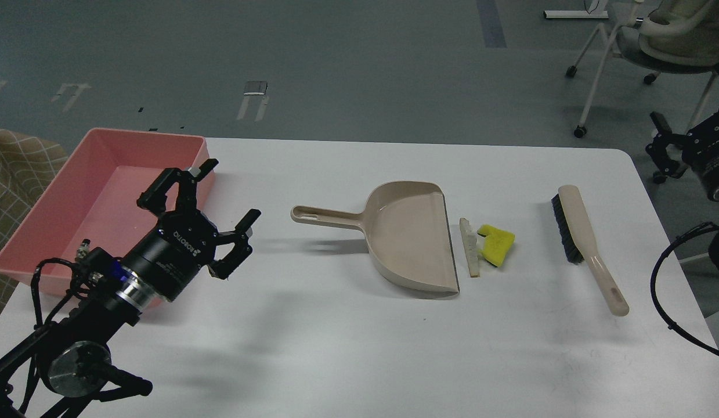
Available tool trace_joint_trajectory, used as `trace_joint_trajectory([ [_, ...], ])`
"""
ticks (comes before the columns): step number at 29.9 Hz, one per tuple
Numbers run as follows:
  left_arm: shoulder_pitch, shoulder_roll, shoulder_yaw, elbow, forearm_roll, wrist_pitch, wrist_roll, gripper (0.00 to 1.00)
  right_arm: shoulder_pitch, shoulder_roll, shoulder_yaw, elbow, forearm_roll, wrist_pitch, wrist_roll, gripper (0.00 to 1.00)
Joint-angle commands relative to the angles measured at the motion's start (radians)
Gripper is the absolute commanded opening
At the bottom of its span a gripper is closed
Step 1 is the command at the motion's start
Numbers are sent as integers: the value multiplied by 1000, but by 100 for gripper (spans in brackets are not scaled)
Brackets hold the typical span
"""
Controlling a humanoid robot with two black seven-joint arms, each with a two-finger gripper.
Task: Sweep and dump garbage into bin
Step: 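Move the left gripper to the beige dustpan handle and grasp it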
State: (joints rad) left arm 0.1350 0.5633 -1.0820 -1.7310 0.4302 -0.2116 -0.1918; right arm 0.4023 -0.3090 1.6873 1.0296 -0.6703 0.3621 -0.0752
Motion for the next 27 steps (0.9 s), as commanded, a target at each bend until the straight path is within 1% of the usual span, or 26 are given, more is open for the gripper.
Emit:
trace_joint_trajectory([
  [1, 12, -45, 65, -1, 119, 46, -3, 97, -17, -1, 6, 6, 0, 1, 0, 100],
  [3, 6, -75, 100, 2, 171, 69, -3, 96, -19, -1, 17, 6, 0, 3, 0, 100],
  [5, -3, -103, 128, 4, 215, 110, -3, 91, -22, -2, 20, 6, 0, 3, 0, 100],
  [6, -8, -114, 134, 4, 228, 124, -3, 91, -22, -4, 20, 6, 0, 5, 0, 100],
  [8, -64, -132, 155, 33, 271, 147, -1, 90, -23, -9, 20, 7, 0, 5, 0, 100],
  [9, -78, -132, 160, 59, 275, 149, -1, 90, -23, -9, 20, 7, 0, 5, 0, 100],
  [10, -100, -135, 166, 121, 277, 153, -3, 90, -26, -10, 20, 7, 0, 5, 0, 100],
  [12, -126, -140, 172, 180, 279, 155, -4, 90, -30, -12, 20, 7, 0, 5, 0, 100],
  [14, -178, -173, 204, 272, 279, 158, -14, 87, -33, -21, 20, 9, 0, 5, 0, 100],
  [16, -204, -181, 217, 310, 280, 158, -24, 86, -33, -24, 20, 10, 0, 5, 0, 100],
  [21, -242, -189, 218, 376, 298, 159, -26, 85, -33, -24, 20, 32, 0, 1, -2, 100],
  [27, -282, -189, 223, 413, 298, 159, -24, 84, -34, -24, 20, 49, 0, 0, -2, 100],
])
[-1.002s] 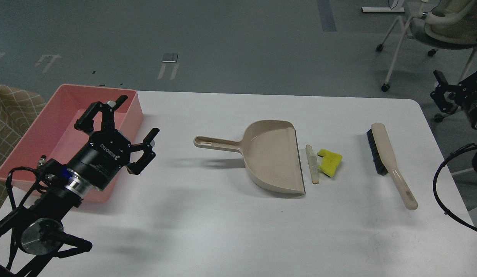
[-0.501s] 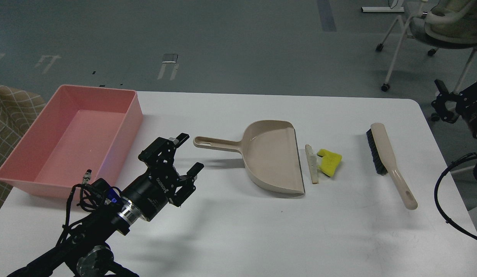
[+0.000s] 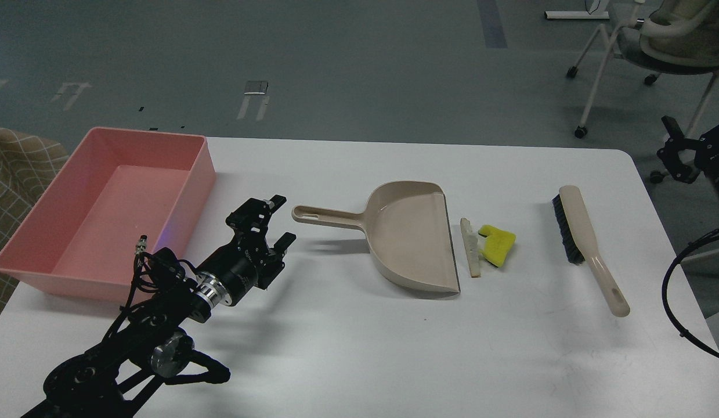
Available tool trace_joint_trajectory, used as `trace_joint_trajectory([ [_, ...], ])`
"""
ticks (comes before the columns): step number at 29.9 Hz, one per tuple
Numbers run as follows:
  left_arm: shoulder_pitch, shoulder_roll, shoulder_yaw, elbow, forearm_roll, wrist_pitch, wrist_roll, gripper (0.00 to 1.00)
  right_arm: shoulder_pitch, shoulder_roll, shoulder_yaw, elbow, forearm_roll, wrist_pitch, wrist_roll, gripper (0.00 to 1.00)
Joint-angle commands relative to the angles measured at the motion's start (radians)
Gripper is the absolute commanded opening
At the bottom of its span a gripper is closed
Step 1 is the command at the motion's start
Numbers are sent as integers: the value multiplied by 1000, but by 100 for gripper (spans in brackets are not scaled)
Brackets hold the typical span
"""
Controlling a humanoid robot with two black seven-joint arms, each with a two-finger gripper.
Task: Sweep and dump garbage into bin
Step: 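Move the left gripper to the beige dustpan handle and grasp it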
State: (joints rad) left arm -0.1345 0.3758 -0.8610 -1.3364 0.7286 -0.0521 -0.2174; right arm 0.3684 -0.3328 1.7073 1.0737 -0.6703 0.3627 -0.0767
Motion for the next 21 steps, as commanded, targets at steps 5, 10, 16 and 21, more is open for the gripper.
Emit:
trace_joint_trajectory([
  [5, -51, 0, 77, 36, 0, 0, 1, 80, -12, -2, 2, 11, -2, -2, 0, 100],
  [10, -76, -8, 99, 46, 0, 2, -5, 75, -32, -15, 6, 17, 0, -2, 0, 100],
  [16, -112, -55, 100, 137, 0, 2, -5, 75, -32, -12, 6, 15, 0, -2, 0, 100],
  [21, -128, -77, 100, 166, 0, 3, -5, 75, -32, -11, 6, 15, 0, -2, 0, 100],
])
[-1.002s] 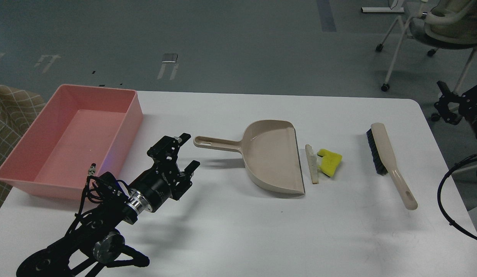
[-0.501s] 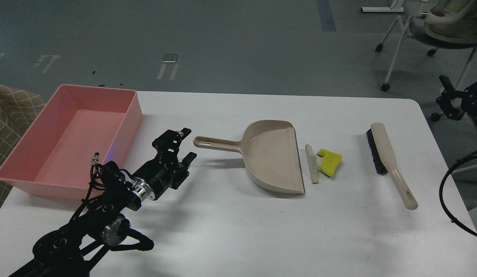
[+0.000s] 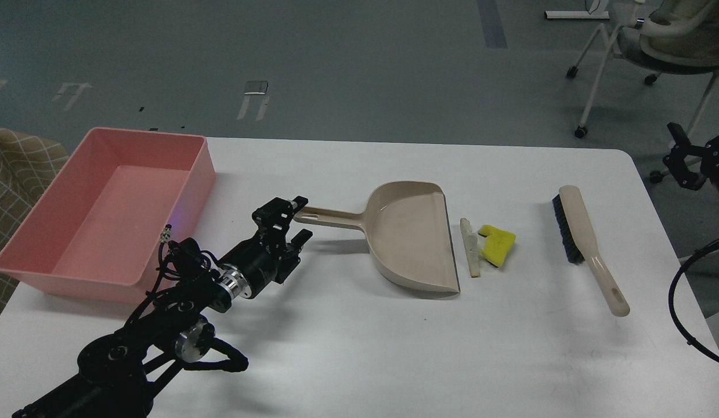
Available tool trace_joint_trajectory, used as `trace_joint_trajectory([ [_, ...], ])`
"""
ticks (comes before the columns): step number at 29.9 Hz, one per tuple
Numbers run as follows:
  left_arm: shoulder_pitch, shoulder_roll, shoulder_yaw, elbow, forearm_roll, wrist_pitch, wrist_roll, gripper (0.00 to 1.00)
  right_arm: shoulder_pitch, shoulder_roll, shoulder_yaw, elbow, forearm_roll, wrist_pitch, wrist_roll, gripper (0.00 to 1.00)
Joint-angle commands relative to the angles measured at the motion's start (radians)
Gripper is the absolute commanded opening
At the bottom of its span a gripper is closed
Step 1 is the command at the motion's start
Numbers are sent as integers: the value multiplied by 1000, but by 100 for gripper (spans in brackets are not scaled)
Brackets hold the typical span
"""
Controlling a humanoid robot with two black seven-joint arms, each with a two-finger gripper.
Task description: Sweep and dump garbage into bin
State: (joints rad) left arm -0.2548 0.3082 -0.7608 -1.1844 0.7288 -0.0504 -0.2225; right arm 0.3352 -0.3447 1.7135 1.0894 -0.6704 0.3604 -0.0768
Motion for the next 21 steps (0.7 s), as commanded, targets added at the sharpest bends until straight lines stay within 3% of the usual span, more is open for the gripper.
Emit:
trace_joint_trajectory([
  [1, -9, -11, 0, 19, 0, 1, 0, 75, 1, 0, 0, -2, 0, 0, 0, 100],
  [4, -21, -18, 0, 26, -2, 1, 0, 73, 1, -3, 0, -2, 0, 0, 0, 100],
  [8, -24, -18, 0, 26, -2, 0, -4, 55, 1, -3, 0, 1, 0, -1, 0, 100],
  [21, -31, -8, 11, 26, 1, 1, -47, 27, -2, -2, 0, 1, 0, 0, 0, 100],
])
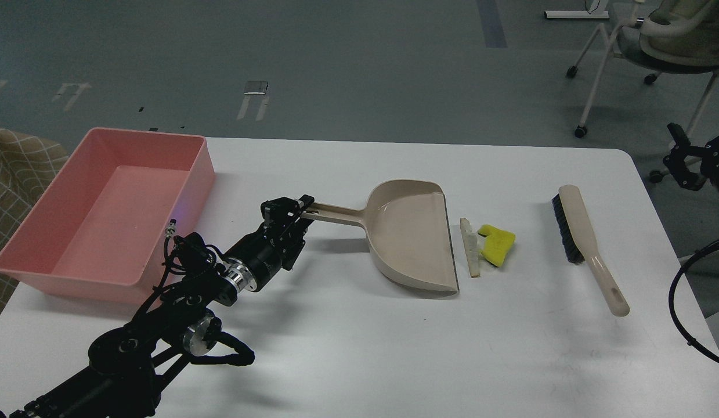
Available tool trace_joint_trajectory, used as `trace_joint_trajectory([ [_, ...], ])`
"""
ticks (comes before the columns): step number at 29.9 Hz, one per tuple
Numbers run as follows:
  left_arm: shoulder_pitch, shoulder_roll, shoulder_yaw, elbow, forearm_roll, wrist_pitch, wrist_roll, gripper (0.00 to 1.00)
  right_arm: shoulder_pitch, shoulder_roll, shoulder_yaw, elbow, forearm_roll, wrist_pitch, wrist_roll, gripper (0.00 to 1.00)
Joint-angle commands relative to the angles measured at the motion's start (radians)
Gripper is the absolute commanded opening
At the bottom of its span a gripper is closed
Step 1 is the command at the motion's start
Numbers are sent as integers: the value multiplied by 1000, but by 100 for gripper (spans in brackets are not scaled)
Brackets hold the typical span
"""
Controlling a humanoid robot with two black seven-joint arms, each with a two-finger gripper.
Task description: Sweep and dump garbage into bin
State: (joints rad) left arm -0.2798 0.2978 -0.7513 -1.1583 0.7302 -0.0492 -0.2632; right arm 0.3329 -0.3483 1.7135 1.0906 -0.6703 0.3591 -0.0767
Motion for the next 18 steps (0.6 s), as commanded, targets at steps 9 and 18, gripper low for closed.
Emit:
trace_joint_trajectory([
  [9, -10, 3, 1, 0, 21, -1, -28, 12, 0, 2, 0, 2, 0, 1, 0, 100],
  [18, -7, 98, 0, -50, 159, -4, -89, 10, -23, -176, -47, 63, -53, 6, -5, 100],
])
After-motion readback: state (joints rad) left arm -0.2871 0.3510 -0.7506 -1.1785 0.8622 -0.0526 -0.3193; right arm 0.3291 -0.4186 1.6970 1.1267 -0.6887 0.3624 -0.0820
